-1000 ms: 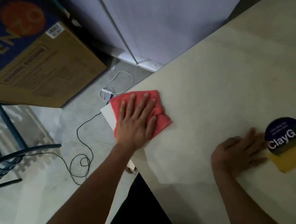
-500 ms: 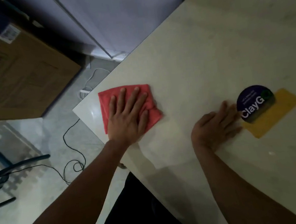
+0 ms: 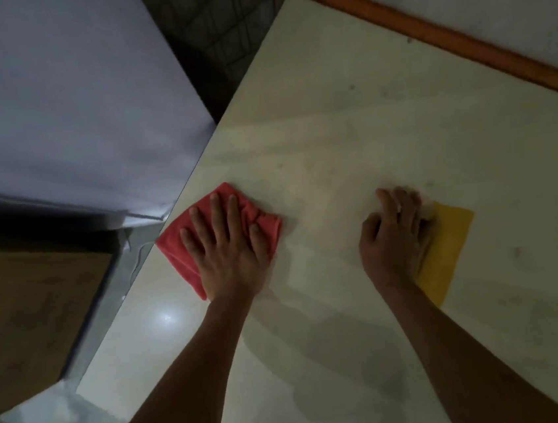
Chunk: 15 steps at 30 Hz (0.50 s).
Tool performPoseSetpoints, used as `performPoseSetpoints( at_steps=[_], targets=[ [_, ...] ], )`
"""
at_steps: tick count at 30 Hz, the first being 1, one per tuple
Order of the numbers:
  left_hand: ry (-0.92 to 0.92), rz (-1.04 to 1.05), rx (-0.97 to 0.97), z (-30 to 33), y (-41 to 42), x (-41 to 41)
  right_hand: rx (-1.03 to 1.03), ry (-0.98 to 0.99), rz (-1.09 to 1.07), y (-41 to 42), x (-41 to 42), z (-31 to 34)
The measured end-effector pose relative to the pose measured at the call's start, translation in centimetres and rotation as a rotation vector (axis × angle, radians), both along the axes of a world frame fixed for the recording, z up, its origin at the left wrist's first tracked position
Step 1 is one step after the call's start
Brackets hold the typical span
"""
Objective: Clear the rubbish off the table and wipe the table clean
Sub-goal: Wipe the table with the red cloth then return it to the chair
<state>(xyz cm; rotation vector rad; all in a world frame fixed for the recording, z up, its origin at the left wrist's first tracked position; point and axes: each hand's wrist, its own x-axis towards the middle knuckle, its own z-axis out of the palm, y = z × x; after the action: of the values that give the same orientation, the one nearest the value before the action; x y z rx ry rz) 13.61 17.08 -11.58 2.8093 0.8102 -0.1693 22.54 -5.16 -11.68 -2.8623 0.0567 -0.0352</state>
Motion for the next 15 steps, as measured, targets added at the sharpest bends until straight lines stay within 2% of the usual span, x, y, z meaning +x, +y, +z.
performPoseSetpoints(
  at_steps=[6, 15],
  targets=[
    [-0.041, -0.029, 0.038, -0.5, -0.4, 8.8, 0.026, 0.008, 0.031, -1.3, 7.6, -0.6],
    [-0.097, -0.023, 0.134, -1.8, -2.2, 25.4, -0.041, 0.0, 0.01, -0.5, 9.3, -0.8]
  ],
)
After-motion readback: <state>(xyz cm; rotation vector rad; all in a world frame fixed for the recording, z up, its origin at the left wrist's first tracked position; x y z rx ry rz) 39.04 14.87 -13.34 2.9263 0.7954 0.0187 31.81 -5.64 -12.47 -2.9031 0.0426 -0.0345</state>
